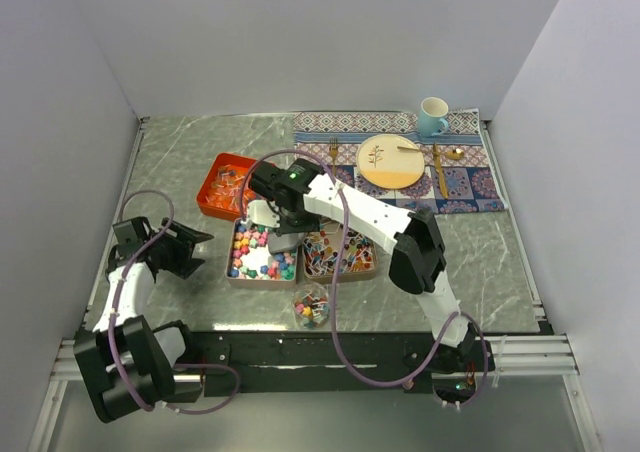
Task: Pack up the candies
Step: Scoop the fake candies from the storage box.
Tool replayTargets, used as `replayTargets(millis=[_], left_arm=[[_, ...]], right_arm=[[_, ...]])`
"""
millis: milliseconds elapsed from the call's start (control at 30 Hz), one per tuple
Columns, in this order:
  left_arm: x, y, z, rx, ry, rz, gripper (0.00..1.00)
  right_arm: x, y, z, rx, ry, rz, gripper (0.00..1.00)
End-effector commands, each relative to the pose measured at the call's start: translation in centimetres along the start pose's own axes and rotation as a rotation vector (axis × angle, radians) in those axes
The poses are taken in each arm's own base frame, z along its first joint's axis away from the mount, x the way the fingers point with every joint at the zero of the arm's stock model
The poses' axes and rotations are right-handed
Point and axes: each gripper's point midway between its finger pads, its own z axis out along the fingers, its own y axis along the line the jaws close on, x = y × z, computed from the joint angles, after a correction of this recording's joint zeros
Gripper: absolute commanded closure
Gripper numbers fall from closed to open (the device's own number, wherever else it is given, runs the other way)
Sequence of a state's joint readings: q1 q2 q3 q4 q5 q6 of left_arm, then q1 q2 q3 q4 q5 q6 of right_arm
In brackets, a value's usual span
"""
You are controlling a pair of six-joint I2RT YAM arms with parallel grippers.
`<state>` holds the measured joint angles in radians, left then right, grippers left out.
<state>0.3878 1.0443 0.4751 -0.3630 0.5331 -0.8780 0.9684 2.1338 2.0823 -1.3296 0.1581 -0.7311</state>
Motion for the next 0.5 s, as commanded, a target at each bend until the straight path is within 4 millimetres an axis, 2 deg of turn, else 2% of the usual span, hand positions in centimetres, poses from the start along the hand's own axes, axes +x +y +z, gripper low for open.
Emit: replayTargets(millis=[0,200,367,467], left_arm=[[0.8,0.8,0.3,-0.042,0.021,-0.038,0.23],[1.8,1.0,0.4,-0.081,0.063,-0.044,0.23],[1.4,1.2,0.5,-0.135,0.057,-0.089,0.23],[1.4,2.2,0.5,-0.198,0.042,-0.147,0.23]], right_arm=[[2.5,1.2,0.4,-0.026,0.144,0.101,1.00],[3.3,0.8,1.1,0.020,0.219,0.089,1.00],[4.0,-0.1,0.5,0.071,0.259,0.034,1.00],[3.7,-1.1,0.0,0.124,0.292,-0.052,1.00]])
